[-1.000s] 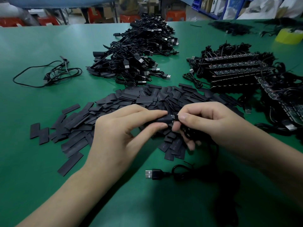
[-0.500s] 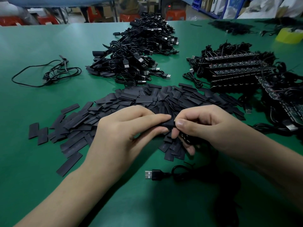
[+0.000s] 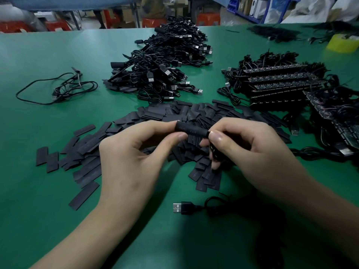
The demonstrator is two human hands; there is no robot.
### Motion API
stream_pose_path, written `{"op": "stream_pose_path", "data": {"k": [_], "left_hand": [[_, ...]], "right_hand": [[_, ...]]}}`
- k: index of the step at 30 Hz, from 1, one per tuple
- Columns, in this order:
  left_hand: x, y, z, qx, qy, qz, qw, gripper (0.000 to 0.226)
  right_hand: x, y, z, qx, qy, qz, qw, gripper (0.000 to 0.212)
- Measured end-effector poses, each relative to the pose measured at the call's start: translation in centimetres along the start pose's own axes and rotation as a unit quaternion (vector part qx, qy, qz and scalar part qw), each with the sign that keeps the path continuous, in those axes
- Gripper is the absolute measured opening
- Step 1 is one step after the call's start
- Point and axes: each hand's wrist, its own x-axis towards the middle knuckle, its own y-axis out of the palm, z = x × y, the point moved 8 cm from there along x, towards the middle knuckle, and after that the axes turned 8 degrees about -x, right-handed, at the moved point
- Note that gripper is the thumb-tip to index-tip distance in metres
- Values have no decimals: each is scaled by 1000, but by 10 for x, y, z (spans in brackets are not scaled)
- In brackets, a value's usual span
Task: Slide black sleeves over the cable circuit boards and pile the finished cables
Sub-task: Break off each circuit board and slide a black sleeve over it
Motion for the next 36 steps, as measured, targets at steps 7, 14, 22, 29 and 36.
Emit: {"op": "stream_pose_path", "data": {"k": [7, 14, 22, 29, 36], "left_hand": [[1, 4, -9, 104, 83, 23, 991, 14], [3, 4, 6, 35, 14, 33, 999, 19], [-2, 21, 39, -329, -229, 38, 915, 21], [-3, 25, 37, -360, -243, 47, 900, 18], [-7, 30, 38, -356, -280, 58, 890, 26]], "right_hand": [[-1, 4, 2, -17, -19, -15, 1000, 20], [-7, 1, 16, -144, -107, -77, 981, 16], [-12, -6, 28, -246, -181, -130, 943, 13], [-9, -8, 25, -177, -168, -104, 964, 9], [-9, -10, 30, -236, -221, -115, 939, 8]]}}
